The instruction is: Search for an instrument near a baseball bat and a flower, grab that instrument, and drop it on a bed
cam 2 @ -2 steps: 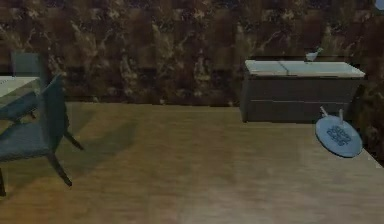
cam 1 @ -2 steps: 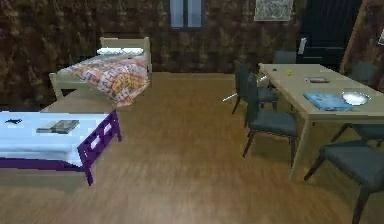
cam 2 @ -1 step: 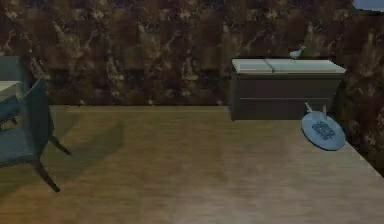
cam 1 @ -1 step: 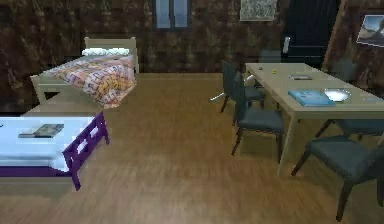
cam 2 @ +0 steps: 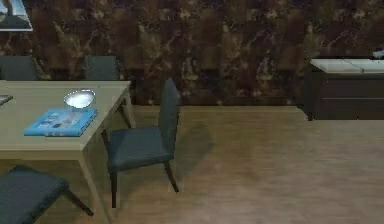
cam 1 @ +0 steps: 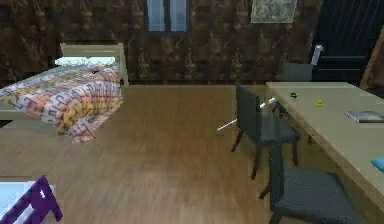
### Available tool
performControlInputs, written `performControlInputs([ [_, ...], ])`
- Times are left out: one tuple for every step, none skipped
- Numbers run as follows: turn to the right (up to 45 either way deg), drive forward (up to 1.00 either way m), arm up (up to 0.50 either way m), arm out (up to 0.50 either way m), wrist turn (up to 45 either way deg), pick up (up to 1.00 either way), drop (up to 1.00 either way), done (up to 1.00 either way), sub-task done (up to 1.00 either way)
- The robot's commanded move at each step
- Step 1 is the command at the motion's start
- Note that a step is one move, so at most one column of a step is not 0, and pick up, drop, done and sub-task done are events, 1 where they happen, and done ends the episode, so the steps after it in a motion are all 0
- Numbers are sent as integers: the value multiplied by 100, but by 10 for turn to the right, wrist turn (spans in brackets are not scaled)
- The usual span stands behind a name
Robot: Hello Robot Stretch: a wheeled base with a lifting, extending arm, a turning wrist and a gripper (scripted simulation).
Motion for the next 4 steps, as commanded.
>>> performControlInputs([
  [0, 100, 0, 0, 0, 0, 0, 0, 0],
  [0, 100, 0, 0, 0, 0, 0, 0, 0],
  [-30, 0, 0, 0, 0, 0, 0, 0, 0],
  [0, 10, 0, 0, 0, 0, 0, 0, 0],
])
